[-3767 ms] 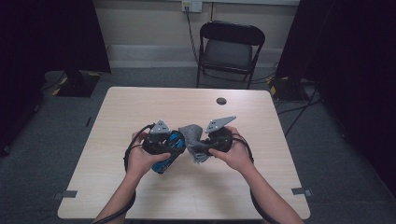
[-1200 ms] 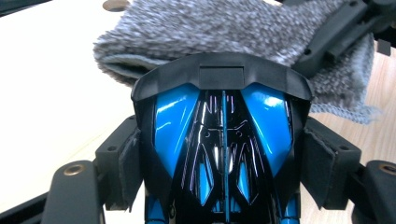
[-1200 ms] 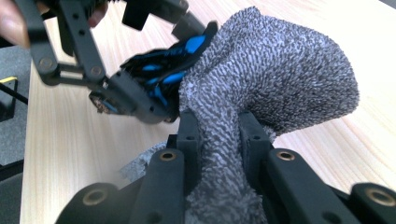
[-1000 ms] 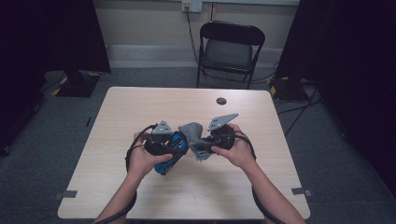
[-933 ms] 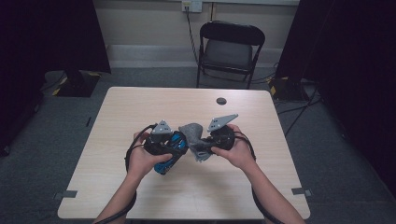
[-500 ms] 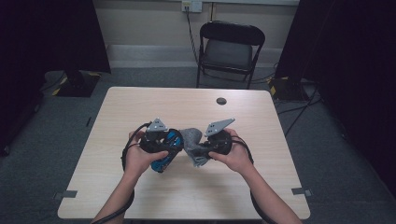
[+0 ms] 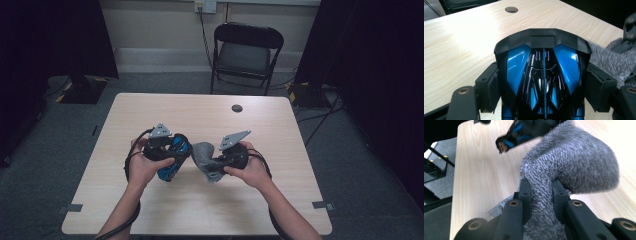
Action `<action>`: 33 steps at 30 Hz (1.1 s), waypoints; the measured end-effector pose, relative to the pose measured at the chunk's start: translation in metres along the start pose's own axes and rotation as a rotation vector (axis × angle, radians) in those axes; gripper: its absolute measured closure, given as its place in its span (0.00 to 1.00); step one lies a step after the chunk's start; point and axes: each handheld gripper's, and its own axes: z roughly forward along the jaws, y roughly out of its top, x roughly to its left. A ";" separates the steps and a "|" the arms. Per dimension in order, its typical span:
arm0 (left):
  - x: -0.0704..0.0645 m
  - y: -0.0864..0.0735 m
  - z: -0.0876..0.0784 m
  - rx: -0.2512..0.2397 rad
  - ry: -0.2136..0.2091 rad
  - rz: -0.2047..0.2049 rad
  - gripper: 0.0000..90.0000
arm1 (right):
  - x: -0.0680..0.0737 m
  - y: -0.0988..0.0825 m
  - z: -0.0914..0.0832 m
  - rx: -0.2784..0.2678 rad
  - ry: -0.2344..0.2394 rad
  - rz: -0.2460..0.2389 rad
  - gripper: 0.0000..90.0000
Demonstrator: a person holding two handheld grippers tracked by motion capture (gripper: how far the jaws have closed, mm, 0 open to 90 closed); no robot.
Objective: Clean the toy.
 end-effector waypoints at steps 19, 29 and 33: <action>-0.008 0.007 -0.003 -0.018 -0.021 0.015 0.28 | -0.004 0.012 0.005 -0.052 -0.108 0.063 0.83; -0.008 0.008 -0.004 -0.019 -0.016 0.015 0.28 | 0.007 0.022 0.020 -0.039 -0.065 0.021 0.84; -0.007 0.009 -0.006 -0.027 -0.015 0.012 0.28 | 0.010 0.022 0.026 -0.033 -0.045 0.013 0.83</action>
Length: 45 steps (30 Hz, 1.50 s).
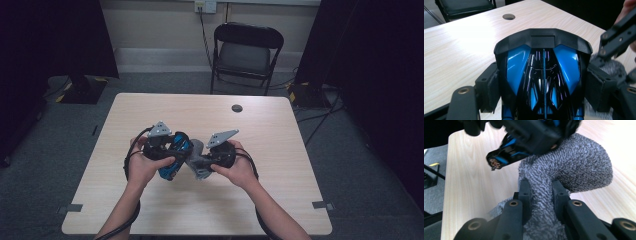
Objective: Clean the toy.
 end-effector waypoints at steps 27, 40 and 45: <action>0.003 -0.001 -0.001 0.005 0.015 -0.011 0.28 | 0.015 -0.006 0.026 0.023 0.059 -0.026 0.83; 0.004 -0.001 -0.004 -0.005 0.019 -0.024 0.28 | 0.023 -0.008 0.042 0.023 0.102 -0.030 0.83; 0.006 0.000 -0.006 -0.016 0.021 -0.032 0.28 | 0.030 -0.010 0.052 0.020 0.132 -0.034 0.83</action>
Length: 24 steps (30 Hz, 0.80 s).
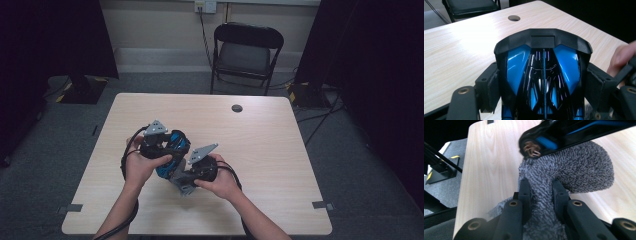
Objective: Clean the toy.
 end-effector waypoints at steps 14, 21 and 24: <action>0.004 0.001 -0.007 -0.038 0.011 -0.022 0.28 | 0.012 -0.003 0.016 0.074 0.057 -0.067 0.83; 0.006 0.002 -0.009 -0.038 0.014 -0.027 0.28 | -0.003 -0.008 -0.005 0.100 -0.009 -0.057 0.83; 0.005 0.002 -0.009 -0.037 0.014 -0.022 0.28 | -0.015 -0.011 -0.020 0.091 -0.061 -0.026 0.83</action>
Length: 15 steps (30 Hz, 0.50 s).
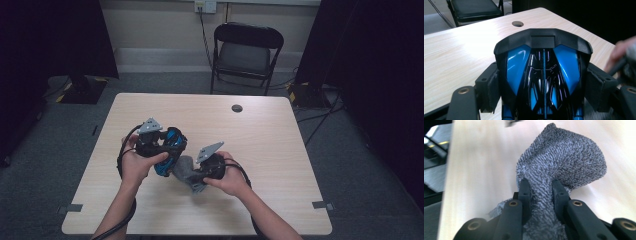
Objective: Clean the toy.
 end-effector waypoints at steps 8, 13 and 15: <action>-0.008 0.000 0.008 0.022 -0.021 0.020 0.28 | -0.025 0.001 -0.031 -0.007 -0.099 0.042 0.83; -0.009 -0.002 0.012 0.034 -0.032 0.028 0.28 | -0.038 0.002 -0.047 -0.033 -0.135 0.074 0.83; -0.010 -0.003 0.013 0.042 -0.030 0.037 0.28 | -0.042 0.004 -0.053 -0.048 -0.154 0.085 0.83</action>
